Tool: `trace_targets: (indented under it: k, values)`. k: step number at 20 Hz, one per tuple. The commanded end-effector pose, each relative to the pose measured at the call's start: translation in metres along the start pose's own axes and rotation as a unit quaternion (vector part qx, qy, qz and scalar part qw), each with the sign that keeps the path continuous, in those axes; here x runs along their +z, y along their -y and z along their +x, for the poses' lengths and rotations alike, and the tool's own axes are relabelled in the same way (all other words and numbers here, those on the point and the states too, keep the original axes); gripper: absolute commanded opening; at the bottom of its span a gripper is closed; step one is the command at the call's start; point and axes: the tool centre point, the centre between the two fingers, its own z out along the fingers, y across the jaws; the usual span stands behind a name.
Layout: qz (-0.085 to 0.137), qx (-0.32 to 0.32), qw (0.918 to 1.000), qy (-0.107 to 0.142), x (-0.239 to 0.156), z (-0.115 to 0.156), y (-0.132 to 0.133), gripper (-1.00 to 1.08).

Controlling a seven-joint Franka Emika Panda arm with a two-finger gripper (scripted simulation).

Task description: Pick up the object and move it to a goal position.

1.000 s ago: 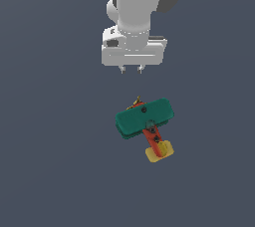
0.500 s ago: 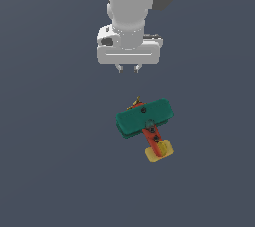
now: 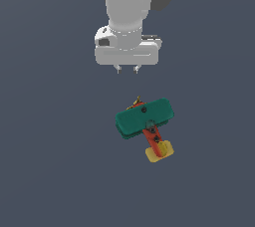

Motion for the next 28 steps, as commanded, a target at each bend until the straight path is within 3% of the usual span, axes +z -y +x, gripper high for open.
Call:
trace_targets:
  k: [1,16,28]
  values:
    - [0.004,0.003,1.0,-0.003,-0.002,0.002,0.001,0.28]
    - [-0.001,-0.001,1.0,0.0,0.0,0.003,0.005,0.28]
    - [-0.05,-0.035,0.9977,0.031,0.023,0.004,0.027,0.28]
